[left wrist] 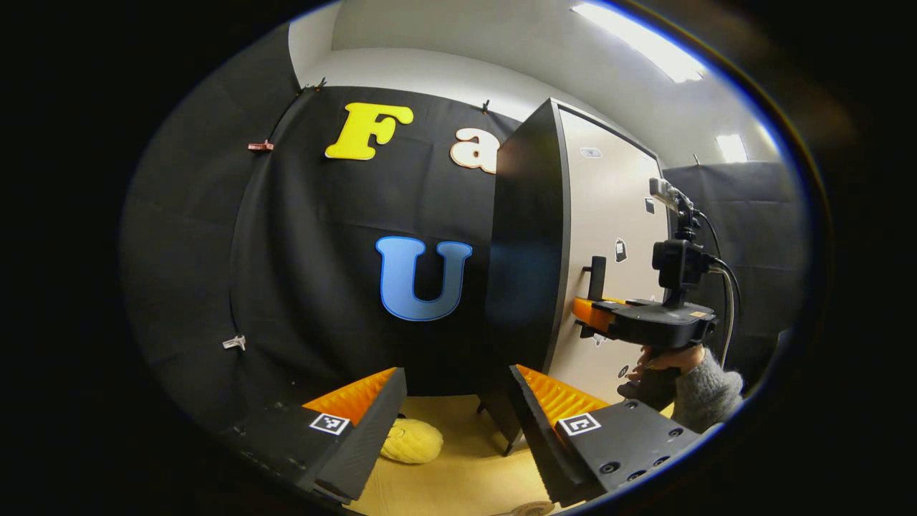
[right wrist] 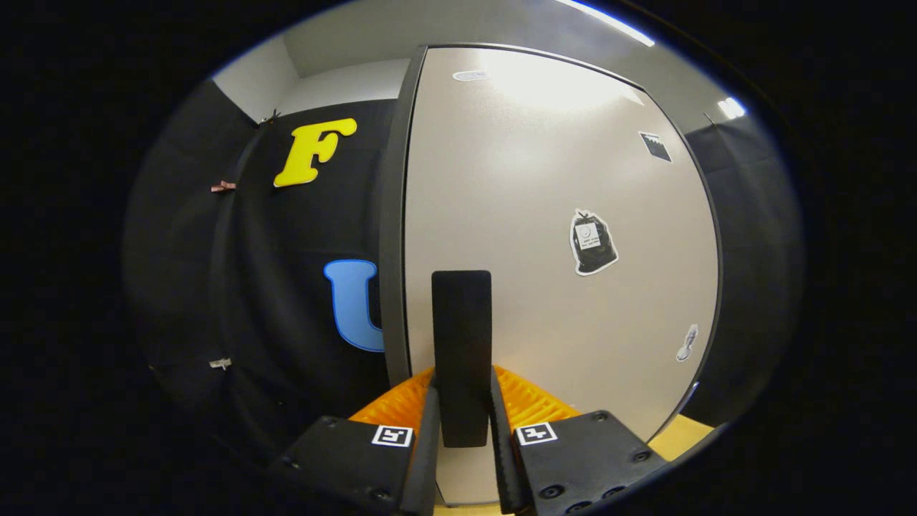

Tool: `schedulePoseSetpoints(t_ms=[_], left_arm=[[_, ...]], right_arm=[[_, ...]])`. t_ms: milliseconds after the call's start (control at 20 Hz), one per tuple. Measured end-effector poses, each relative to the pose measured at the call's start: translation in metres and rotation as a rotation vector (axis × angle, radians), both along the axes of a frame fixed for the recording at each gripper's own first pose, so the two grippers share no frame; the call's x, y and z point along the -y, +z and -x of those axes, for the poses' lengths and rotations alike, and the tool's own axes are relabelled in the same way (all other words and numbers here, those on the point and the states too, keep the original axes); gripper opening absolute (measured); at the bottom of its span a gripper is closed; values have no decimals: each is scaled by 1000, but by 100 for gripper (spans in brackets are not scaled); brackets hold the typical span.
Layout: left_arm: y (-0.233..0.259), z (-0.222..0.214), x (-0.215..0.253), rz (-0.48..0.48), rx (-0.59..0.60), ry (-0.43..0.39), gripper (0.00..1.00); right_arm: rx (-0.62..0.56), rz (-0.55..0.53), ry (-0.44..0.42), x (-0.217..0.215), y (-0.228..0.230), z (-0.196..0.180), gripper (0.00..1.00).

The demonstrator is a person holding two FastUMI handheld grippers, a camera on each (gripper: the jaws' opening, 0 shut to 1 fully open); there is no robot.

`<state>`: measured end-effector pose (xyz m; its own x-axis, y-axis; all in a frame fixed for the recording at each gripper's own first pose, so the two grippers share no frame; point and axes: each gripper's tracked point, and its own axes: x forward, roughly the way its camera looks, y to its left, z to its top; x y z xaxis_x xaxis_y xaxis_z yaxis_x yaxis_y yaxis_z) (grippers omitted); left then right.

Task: Open the cabinet door with the right hand, grasp the bottle in the cabinet with the left hand and place it on the coaster, then close the cabinet door with the right hand.

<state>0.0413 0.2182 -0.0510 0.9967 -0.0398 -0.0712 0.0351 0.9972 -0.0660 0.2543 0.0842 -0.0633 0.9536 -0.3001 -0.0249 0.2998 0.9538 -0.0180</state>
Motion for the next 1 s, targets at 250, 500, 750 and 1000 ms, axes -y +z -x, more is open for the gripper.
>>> schedulePoseSetpoints(t_ms=[250, 500, 750, 1000], left_arm=[[-3, 4, -2, 7, -9, 6, 90], [-3, 2, -5, 6, -8, 23, 90], [6, 6, 4, 3, 14, 32, 90], [7, 19, 27, -29, 22, 22, 90]], right_arm=[[-11, 17, -4, -1, 0, 3, 20], [-31, 20, 47, -7, 1, 16, 21], [-44, 24, 123, -15, 8, 51, 20], [-54, 24, 155, -5, 15, 91, 20]])
